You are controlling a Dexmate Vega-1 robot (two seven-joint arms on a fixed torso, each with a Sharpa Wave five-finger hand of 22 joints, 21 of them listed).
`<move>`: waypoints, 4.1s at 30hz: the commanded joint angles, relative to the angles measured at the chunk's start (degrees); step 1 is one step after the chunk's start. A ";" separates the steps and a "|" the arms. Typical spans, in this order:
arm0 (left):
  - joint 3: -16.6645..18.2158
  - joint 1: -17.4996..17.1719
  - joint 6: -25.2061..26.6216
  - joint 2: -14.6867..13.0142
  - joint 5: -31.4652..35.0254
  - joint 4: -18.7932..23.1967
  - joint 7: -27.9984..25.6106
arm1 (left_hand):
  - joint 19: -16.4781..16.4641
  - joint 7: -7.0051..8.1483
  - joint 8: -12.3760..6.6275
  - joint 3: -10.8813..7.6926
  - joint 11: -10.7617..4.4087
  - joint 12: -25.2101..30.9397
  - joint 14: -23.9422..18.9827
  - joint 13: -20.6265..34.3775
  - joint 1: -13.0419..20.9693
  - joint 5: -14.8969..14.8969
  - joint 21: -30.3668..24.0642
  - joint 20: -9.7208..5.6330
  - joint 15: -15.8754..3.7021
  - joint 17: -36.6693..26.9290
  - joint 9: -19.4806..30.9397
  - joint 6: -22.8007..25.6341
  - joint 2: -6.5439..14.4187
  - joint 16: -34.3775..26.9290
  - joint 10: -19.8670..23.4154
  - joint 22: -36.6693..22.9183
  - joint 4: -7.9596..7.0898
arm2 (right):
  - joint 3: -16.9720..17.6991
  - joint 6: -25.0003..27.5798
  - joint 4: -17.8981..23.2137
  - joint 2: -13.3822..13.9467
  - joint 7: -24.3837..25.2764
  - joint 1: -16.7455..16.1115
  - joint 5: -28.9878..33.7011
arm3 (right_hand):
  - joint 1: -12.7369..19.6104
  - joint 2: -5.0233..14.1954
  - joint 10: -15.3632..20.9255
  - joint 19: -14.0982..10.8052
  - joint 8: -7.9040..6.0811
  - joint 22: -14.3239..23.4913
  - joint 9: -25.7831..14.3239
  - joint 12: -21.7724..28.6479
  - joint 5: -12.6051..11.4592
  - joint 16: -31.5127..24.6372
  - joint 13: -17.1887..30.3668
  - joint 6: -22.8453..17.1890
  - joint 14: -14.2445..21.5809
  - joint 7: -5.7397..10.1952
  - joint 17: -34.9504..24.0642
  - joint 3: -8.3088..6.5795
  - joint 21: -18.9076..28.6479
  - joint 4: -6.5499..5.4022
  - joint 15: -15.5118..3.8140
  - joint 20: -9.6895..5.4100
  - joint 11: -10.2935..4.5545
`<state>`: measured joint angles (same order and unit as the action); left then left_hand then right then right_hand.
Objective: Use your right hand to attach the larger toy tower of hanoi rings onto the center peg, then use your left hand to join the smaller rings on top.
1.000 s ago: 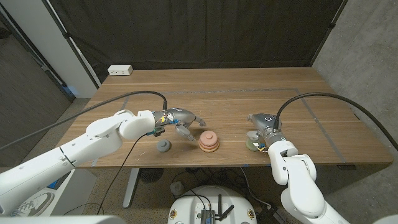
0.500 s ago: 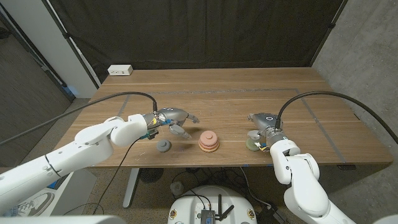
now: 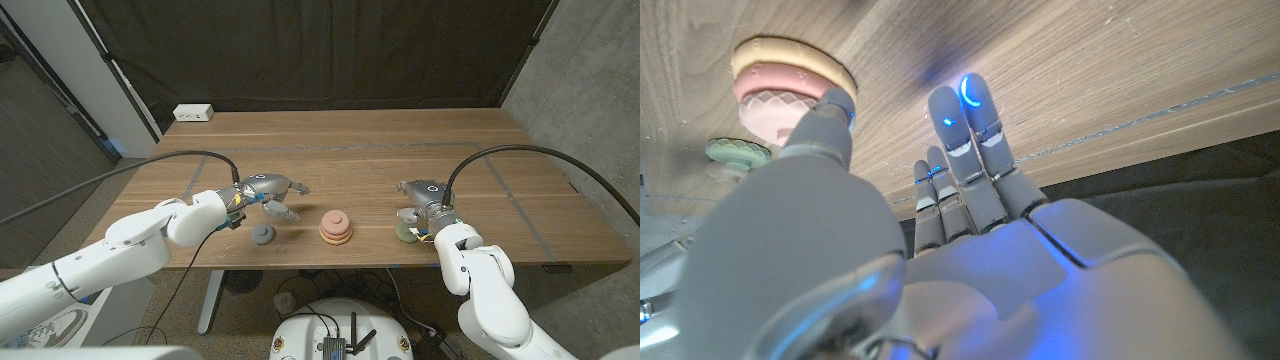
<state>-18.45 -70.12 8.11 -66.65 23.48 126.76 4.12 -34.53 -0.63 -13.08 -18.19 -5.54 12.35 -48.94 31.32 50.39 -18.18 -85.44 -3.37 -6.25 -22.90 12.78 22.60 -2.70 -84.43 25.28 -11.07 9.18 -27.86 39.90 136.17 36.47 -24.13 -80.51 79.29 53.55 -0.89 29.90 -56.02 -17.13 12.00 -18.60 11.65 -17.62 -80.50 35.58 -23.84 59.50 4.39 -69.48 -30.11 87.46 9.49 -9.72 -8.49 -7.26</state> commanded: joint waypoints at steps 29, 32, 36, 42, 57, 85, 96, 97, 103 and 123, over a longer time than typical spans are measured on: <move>14.37 -19.19 8.51 -0.45 -1.48 2.84 -12.01 | -0.56 0.10 -0.38 -0.52 -0.17 0.05 -0.85 -0.50 0.00 -0.21 -0.51 -7.05 -6.25 -0.20 -0.05 1.73 0.63 -0.47 1.79 0.08 -0.03 | -2.20 2.06 -1.16 2.47 3.39 2.03 -4.02 | -0.32 -0.27 -0.18 -0.49 0.27 0.17 0.11 -0.06 -0.43 -0.06 -0.13 -0.43 0.52 -0.09 -0.38 -0.41 0.21 -0.08 -2.75 -4.01 0.31; 14.35 -19.14 8.17 0.09 -1.56 2.58 -11.94 | -0.58 0.08 -0.44 -0.55 -0.15 0.02 -0.89 -0.54 0.02 -0.22 -0.52 -7.05 -6.24 -0.22 -0.05 1.96 0.65 -0.49 1.83 0.08 -0.02 | -2.45 2.39 -1.04 2.71 2.81 2.23 -3.65 | -0.32 -0.28 -0.38 -0.46 0.30 0.16 0.13 -0.15 -0.44 0.05 -0.17 -0.43 0.39 -0.10 -0.28 -0.43 0.20 -0.07 -2.75 -4.01 0.27; 14.35 -19.12 7.69 0.71 -1.43 2.33 -12.11 | -0.59 0.04 -0.41 -0.59 -0.12 -0.01 -0.92 -0.57 0.03 -0.24 -0.54 -7.08 -6.24 -0.24 -0.05 1.97 0.70 -0.50 1.86 0.09 -0.02 | -2.57 2.60 -0.88 2.96 2.57 2.26 -3.57 | -0.31 -0.28 -0.59 -0.46 0.30 0.17 0.15 -0.23 -0.44 -0.06 -0.19 -0.49 0.47 -0.10 -0.39 -0.44 0.21 -0.07 -2.75 -4.01 0.27; 14.68 -19.60 6.93 1.95 -1.37 1.78 -12.94 | -0.56 -0.01 -0.33 -0.66 -0.05 -0.04 -0.86 -0.64 0.01 -0.26 -0.55 -7.05 -6.25 -0.18 -0.05 1.98 0.80 -0.42 2.00 0.10 -0.05 | -2.78 2.71 -0.72 3.41 1.94 2.34 -3.17 | -0.37 -0.31 -1.50 -0.37 0.33 0.13 0.21 -0.58 -0.47 -0.01 -0.37 -0.61 0.39 -0.25 -0.35 -0.44 0.16 -0.10 -2.74 -4.00 1.06; 14.27 -18.77 5.19 3.75 -1.41 0.82 -13.38 | -0.54 -0.05 -0.24 -0.84 -0.03 -0.06 -0.86 -0.72 -0.08 -0.34 -0.58 -7.03 -6.25 -0.21 -0.05 2.26 1.06 -0.35 2.30 0.13 -0.09 | -1.57 3.33 1.97 5.32 -2.26 -0.18 -1.58 | -2.07 -1.63 -3.60 0.31 1.50 0.17 0.53 -0.93 -0.30 0.50 -0.93 1.16 -0.55 -1.63 -0.41 0.03 0.01 -0.42 -2.68 -3.94 1.42; 14.22 -18.76 3.64 4.35 -2.59 -0.30 -13.49 | -0.47 -0.24 -0.19 -1.32 0.09 0.14 -0.99 -0.66 -0.73 -0.61 -0.52 -6.79 -6.24 -0.59 -0.05 3.27 1.98 -0.29 3.20 0.20 -0.37 | 0.22 2.33 2.30 1.30 -13.90 -2.29 5.93 | -3.95 -4.12 -7.98 3.02 4.30 -0.06 1.42 -0.51 1.08 3.55 -2.38 6.24 -3.68 -3.96 1.19 1.11 -0.65 -0.38 -2.73 -3.86 4.07; 14.89 -19.13 3.16 4.53 -2.81 -0.59 -13.28 | -0.50 -0.52 -0.08 -1.61 0.12 0.25 -0.83 -0.47 -1.09 -0.74 -0.50 -6.71 -6.24 -0.69 -0.02 3.63 2.43 -0.09 3.47 0.23 -0.40 | 0.13 0.75 0.95 -1.45 -16.94 -1.62 8.87 | -4.66 -4.32 -8.33 2.94 4.35 0.07 1.63 -0.59 1.63 3.62 -2.83 6.24 -3.50 -4.59 0.72 1.38 -0.46 -0.59 -2.69 -3.83 4.74; 14.94 -19.15 3.12 4.54 -2.81 -0.61 -13.27 | -0.42 -0.52 -0.08 -1.63 0.19 0.25 -0.82 -0.47 -1.12 -0.75 -0.47 -6.65 -6.24 -0.70 -0.02 3.67 2.45 -0.08 3.49 0.24 -0.40 | 0.16 0.59 0.82 -1.65 -17.24 -1.57 9.06 | -4.69 -4.33 -8.34 2.97 4.36 0.05 1.64 -0.59 1.64 3.63 -2.83 6.27 -3.50 -4.63 0.71 1.39 -0.49 -0.60 -2.69 -3.83 4.75; 15.17 -19.11 2.68 4.65 -2.95 -0.85 -13.09 | -0.45 -0.53 -0.05 -1.74 0.36 0.23 -0.84 -0.48 -1.26 -0.79 -0.46 -6.60 -6.24 -0.79 -0.01 3.84 2.57 -0.06 3.59 0.25 -0.39 | 0.14 -0.15 -0.10 -3.15 -19.06 -1.01 10.54 | -5.10 -4.42 -8.44 3.09 4.43 -0.05 1.71 -0.57 1.84 3.92 -2.98 6.44 -3.72 -4.77 0.76 1.50 -0.58 -0.72 -2.69 -3.84 4.73; 15.58 -19.21 1.81 5.06 -3.00 -1.57 -12.66 | -0.44 -0.51 0.11 -2.07 0.48 0.37 -0.83 -0.28 -1.76 -0.91 -0.35 -6.63 -6.24 -1.06 0.05 4.22 2.88 0.01 4.10 0.29 -0.32 | 0.38 -1.91 -1.88 -5.89 -21.99 -0.40 12.71 | -5.99 -4.28 -7.96 3.29 3.89 -0.14 1.97 -0.26 2.36 4.32 -3.47 4.91 -3.80 -4.52 0.54 1.63 -0.70 -0.82 -2.74 -3.86 4.71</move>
<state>-3.07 -89.34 10.49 -61.76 20.59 125.67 -8.96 -34.52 -1.32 -13.08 -20.02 -5.29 12.35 -49.33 30.95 48.73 -18.68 -85.66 -3.37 -6.44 -23.80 12.80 26.23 -0.43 -84.43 28.81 -10.65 8.94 -27.48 38.85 135.47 32.40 -44.44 -81.39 90.73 47.95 -5.11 21.71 -52.94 -12.94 11.71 -16.47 11.03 -15.47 -76.25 32.10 -18.53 55.50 -0.32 -68.69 -28.60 86.58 8.45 -8.19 -7.46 -2.55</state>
